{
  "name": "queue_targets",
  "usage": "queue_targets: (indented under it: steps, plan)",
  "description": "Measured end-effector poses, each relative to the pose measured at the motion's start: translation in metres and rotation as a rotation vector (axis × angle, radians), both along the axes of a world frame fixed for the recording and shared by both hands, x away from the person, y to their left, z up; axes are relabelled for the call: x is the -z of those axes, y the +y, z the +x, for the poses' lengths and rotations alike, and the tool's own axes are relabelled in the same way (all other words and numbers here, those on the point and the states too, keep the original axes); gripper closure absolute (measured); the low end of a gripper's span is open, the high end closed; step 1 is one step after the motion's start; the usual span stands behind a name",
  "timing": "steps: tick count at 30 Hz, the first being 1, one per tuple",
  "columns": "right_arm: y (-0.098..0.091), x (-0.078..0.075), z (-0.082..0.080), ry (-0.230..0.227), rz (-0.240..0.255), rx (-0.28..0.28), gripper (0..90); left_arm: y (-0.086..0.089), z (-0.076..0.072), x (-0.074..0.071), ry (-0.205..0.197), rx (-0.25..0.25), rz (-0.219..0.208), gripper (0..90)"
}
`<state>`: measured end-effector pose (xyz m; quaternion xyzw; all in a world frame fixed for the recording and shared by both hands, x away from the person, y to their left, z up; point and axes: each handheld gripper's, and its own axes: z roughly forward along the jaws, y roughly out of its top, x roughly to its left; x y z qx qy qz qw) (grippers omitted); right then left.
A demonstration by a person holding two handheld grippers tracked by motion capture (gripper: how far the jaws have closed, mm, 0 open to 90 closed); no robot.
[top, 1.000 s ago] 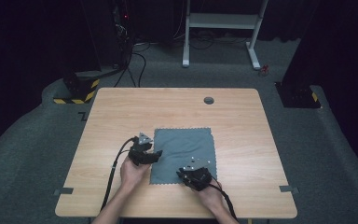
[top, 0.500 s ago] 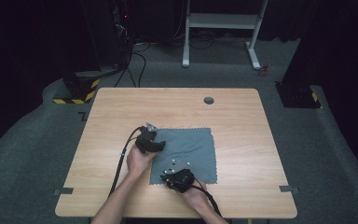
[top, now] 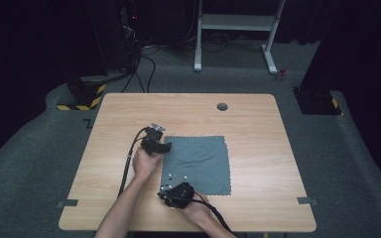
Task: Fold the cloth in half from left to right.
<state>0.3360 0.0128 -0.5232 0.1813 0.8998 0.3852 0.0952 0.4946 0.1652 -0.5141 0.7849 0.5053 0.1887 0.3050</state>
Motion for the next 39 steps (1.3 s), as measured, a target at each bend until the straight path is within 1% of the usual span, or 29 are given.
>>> queue_targets:
  steps: [2,5,6,7,9,10,13,14,15,16,18,20,21,23,24,26,27,28,30,31,32,33,34,35,37,38,39]
  plan:
    - [0.001,0.0,-0.001,-0.002,-0.001,-0.006,62.7,0.002,0.003,0.001,-0.013,-0.01,-0.002,41.5]
    - [0.002,0.0,-0.003,-0.003,-0.005,-0.01,59.9,0.004,0.005,0.002,-0.021,-0.027,-0.012,41.8]
    - [0.002,0.0,-0.004,0.0,-0.003,-0.011,58.4,0.005,0.007,0.002,-0.013,-0.038,-0.024,42.2]
    - [0.002,0.0,-0.006,-0.002,-0.007,-0.016,57.9,0.004,0.01,0.0,0.004,-0.04,-0.024,42.6]
    - [0.002,0.0,-0.006,-0.008,-0.007,-0.024,57.6,0.002,0.012,-0.001,0.017,-0.032,-0.004,43.0]
    - [0.002,0.0,-0.007,-0.008,-0.008,-0.024,57.5,0.0,0.013,-0.001,0.01,-0.029,0.009,43.5]
    - [0.002,0.0,-0.007,-0.008,-0.007,-0.02,57.7,0.0,0.014,0.0,-0.005,-0.035,-0.005,44.9]
    - [0.002,0.0,-0.007,-0.007,-0.008,-0.019,59.0,0.0,0.014,0.0,-0.008,-0.035,-0.006,46.1]
    - [0.002,0.0,-0.008,-0.01,-0.012,-0.017,62.9,0.0,0.015,0.0,-0.01,-0.039,-0.007,48.3]
    - [0.002,-0.001,-0.008,-0.009,-0.013,-0.015,64.1,0.0,0.015,0.0,-0.011,-0.043,-0.011,50.3]
    - [0.003,-0.002,-0.008,-0.008,-0.025,-0.014,71.8,-0.002,0.016,0.0,-0.015,-0.038,-0.01,57.9]
    - [0.003,-0.003,-0.009,-0.007,-0.038,-0.013,75.4,-0.005,0.017,-0.002,0.004,-0.023,0.002,64.0]
    - [0.003,-0.004,-0.009,-0.01,-0.048,-0.012,78.3,-0.007,0.017,-0.003,0.007,-0.018,-0.001,67.9]
    - [0.003,-0.003,-0.009,-0.016,-0.045,-0.006,83.8,-0.006,0.017,-0.003,0.01,-0.003,-0.009,71.5]
    - [0.002,-0.003,-0.008,-0.027,-0.043,0.002,87.6,-0.006,0.018,-0.002,0.009,-0.003,-0.018,74.5]
    - [0.002,-0.003,-0.008,-0.033,-0.044,0.008,89.1,-0.006,0.019,-0.002,0.015,0.002,-0.03,80.4]
    - [0.002,-0.002,-0.008,-0.034,-0.043,0.012,89.5,-0.007,0.02,-0.003,0.024,0.008,-0.038,84.3]
    - [0.002,-0.002,-0.009,-0.037,-0.044,0.016,89.7,-0.009,0.02,-0.003,0.03,0.004,-0.033,87.9]
    - [0.002,-0.002,-0.011,-0.045,-0.046,0.021,90.0,-0.009,0.02,-0.003,0.026,0.013,-0.026,89.3]
    - [0.002,-0.003,-0.011,-0.033,-0.044,0.013,90.0,-0.008,0.021,-0.004,0.035,0.02,-0.038,89.6]
    - [0.001,-0.004,-0.008,-0.012,-0.04,-0.001,90.0,-0.004,0.022,-0.003,0.046,0.018,-0.064,89.8]
    - [-0.001,-0.004,-0.006,0.009,-0.031,-0.013,90.0,-0.002,0.023,-0.003,0.053,0.02,-0.08,89.9]
    - [-0.002,-0.005,-0.004,0.014,-0.028,-0.017,90.0,0.0,0.024,-0.003,0.052,0.021,-0.083,90.0]
    - [-0.004,-0.007,-0.003,0.014,-0.022,-0.017,90.0,0.0,0.025,-0.003,0.048,0.023,-0.087,90.0]
    - [-0.007,-0.011,-0.004,-0.005,-0.017,-0.013,90.0,0.001,0.025,-0.003,0.047,0.018,-0.111,90.0]
    - [-0.009,-0.014,-0.005,-0.009,-0.01,-0.01,90.0,0.001,0.025,-0.004,0.048,0.021,-0.113,90.0]
    - [-0.009,-0.015,-0.005,-0.003,-0.005,-0.011,90.0,0.001,0.024,-0.004,0.054,0.023,-0.123,90.0]
